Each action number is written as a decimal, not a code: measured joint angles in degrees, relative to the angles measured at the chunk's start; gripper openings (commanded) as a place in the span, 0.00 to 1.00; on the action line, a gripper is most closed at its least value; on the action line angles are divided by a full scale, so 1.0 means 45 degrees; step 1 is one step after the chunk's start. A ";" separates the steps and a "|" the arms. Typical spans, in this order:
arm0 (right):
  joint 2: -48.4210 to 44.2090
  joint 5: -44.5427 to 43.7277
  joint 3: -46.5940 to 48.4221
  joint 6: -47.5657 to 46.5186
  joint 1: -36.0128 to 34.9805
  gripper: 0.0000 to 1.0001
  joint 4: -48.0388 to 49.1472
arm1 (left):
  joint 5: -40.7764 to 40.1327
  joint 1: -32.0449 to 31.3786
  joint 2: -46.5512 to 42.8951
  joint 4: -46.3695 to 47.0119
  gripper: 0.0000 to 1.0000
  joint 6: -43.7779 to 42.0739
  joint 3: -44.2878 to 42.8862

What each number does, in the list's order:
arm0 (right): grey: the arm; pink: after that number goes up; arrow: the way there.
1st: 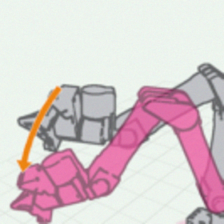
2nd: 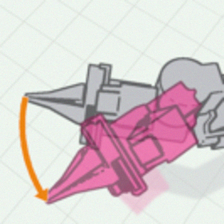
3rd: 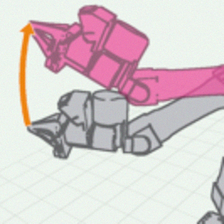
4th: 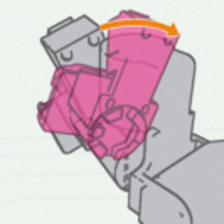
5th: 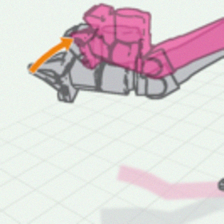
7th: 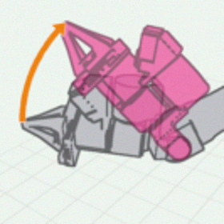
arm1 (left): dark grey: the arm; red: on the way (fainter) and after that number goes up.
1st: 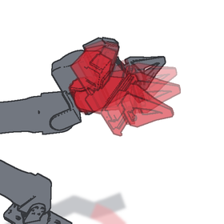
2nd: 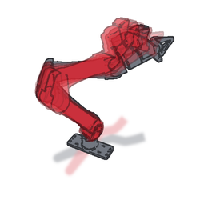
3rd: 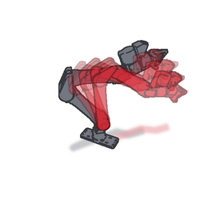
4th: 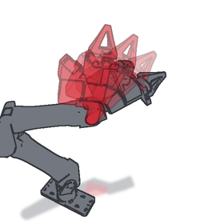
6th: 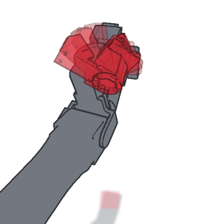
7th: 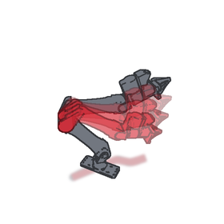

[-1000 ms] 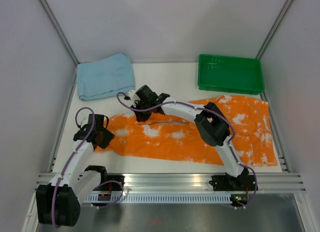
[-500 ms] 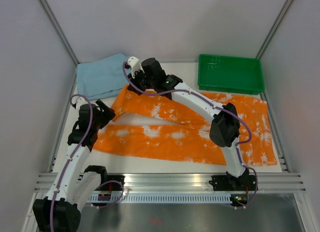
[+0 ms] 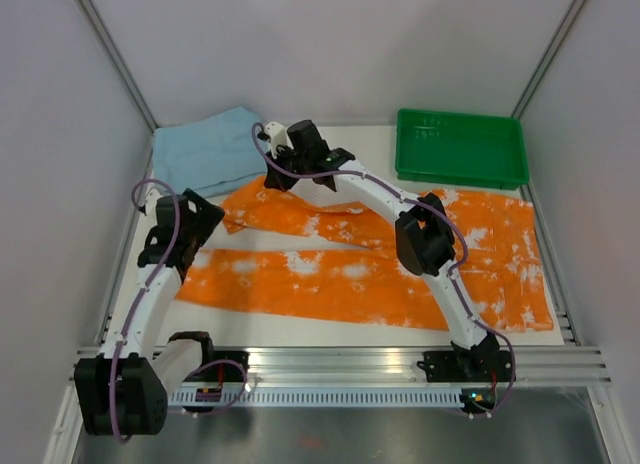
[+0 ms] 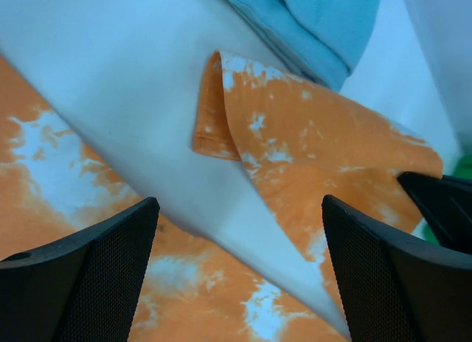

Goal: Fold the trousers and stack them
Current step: Flatten the trousers out

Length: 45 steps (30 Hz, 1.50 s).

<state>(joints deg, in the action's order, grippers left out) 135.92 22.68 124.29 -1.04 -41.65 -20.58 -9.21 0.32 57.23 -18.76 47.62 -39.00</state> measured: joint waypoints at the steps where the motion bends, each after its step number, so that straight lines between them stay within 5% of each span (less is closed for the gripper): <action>1: -0.0005 0.0248 -0.0087 0.0189 0.0136 0.00 0.0015 | 0.0248 0.0141 0.0019 0.0170 0.97 0.0355 0.0112; 11: -0.2137 0.1545 -0.2137 0.0986 0.0481 0.00 0.0680 | 0.2754 0.0568 0.1545 0.4857 0.94 0.3157 0.1894; 24: -0.2759 0.2540 -0.3764 0.1554 0.0389 0.00 0.0646 | 0.3861 0.1229 0.4362 0.9904 0.94 0.4065 0.2637; 38: -0.3293 0.2671 -0.4211 0.1996 0.0389 0.00 0.0763 | 0.6203 0.1433 0.7936 1.3386 0.79 0.4959 0.2278; 41: -0.3356 0.2676 -0.4221 0.2079 0.0389 0.00 0.0763 | 0.6528 0.1423 0.8087 1.3634 0.73 0.4988 0.1758; 44: -0.3531 0.2701 -0.4444 0.2137 0.0389 0.00 0.0758 | 0.6756 0.1438 0.8228 1.3702 0.45 0.4896 0.0831; 45: -0.3638 0.2705 -0.4580 0.2142 0.0389 0.00 0.0743 | 0.6810 0.1438 0.8349 1.3780 0.18 0.4872 0.0500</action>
<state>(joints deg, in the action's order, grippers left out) 119.55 34.85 103.68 8.60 -39.90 -17.23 21.43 6.79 94.80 43.24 69.54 -36.75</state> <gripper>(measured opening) 0.011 0.514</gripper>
